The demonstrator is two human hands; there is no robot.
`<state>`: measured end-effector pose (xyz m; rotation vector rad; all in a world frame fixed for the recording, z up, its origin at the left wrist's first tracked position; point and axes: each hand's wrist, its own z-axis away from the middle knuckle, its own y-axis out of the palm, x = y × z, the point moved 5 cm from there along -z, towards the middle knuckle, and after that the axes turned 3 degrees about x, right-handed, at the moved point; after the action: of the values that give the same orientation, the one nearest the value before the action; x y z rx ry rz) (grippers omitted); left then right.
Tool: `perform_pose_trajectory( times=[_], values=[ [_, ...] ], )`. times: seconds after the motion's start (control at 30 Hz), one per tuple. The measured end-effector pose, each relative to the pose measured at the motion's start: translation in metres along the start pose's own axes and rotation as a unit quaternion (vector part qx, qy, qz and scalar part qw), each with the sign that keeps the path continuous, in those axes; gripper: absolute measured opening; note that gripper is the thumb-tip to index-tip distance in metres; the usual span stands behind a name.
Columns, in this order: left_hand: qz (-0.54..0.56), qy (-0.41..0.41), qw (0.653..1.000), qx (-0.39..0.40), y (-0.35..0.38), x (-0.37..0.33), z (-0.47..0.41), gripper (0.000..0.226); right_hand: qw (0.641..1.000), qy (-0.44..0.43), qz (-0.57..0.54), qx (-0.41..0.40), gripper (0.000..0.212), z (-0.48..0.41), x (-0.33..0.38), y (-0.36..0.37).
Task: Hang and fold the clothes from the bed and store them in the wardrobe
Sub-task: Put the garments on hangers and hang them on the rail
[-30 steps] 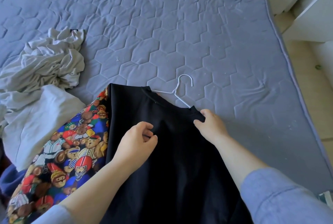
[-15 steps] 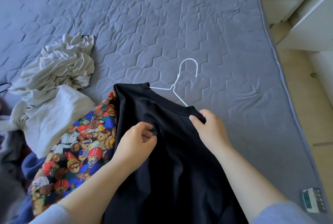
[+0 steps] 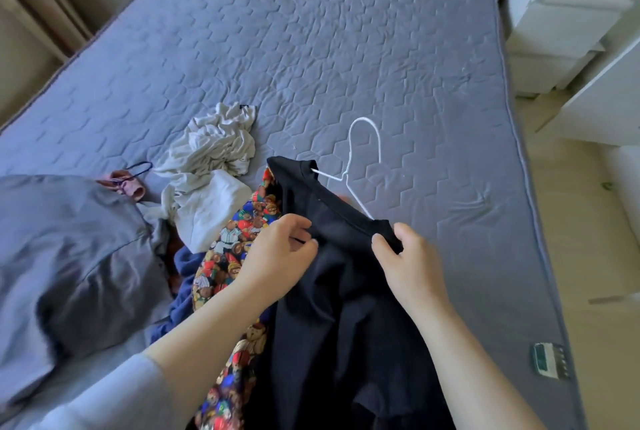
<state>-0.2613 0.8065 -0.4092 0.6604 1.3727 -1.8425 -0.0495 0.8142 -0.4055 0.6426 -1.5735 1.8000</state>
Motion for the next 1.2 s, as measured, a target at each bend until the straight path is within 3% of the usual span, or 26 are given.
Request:
perform_pose_trajectory(
  times=[0.27,0.37,0.47,0.57,0.8,1.0,1.2],
  values=[
    [0.049,-0.006,0.996,-0.080,-0.071,-0.040,0.117,0.023,0.996,-0.086,-0.012,-0.005,0.040,0.076,0.087,-0.057],
    [0.064,-0.005,0.992,-0.112,-0.096,-0.047,0.165,0.023,0.990,-0.136,-0.023,0.001,0.026,0.106,0.120,-0.070],
    [0.094,-0.010,0.984,-0.148,-0.122,-0.047,0.210,0.023,0.983,-0.179,-0.027,0.011,0.040,0.138,0.158,-0.079],
    [0.121,-0.008,0.976,-0.183,-0.149,-0.042,0.253,0.021,0.979,-0.203,-0.019,0.010,0.034,0.166,0.183,-0.078],
    [0.144,0.024,0.956,-0.252,-0.219,-0.017,0.347,0.017,0.968,-0.251,0.009,-0.001,0.045,0.238,0.245,-0.065],
    [0.120,0.045,0.946,-0.298,-0.283,0.036,0.458,0.022,0.954,-0.300,0.031,0.003,0.035,0.326,0.305,-0.033],
    [0.128,0.047,0.932,-0.335,-0.332,0.091,0.553,0.018,0.943,-0.330,0.045,0.003,0.038,0.412,0.360,0.001]
  ],
)
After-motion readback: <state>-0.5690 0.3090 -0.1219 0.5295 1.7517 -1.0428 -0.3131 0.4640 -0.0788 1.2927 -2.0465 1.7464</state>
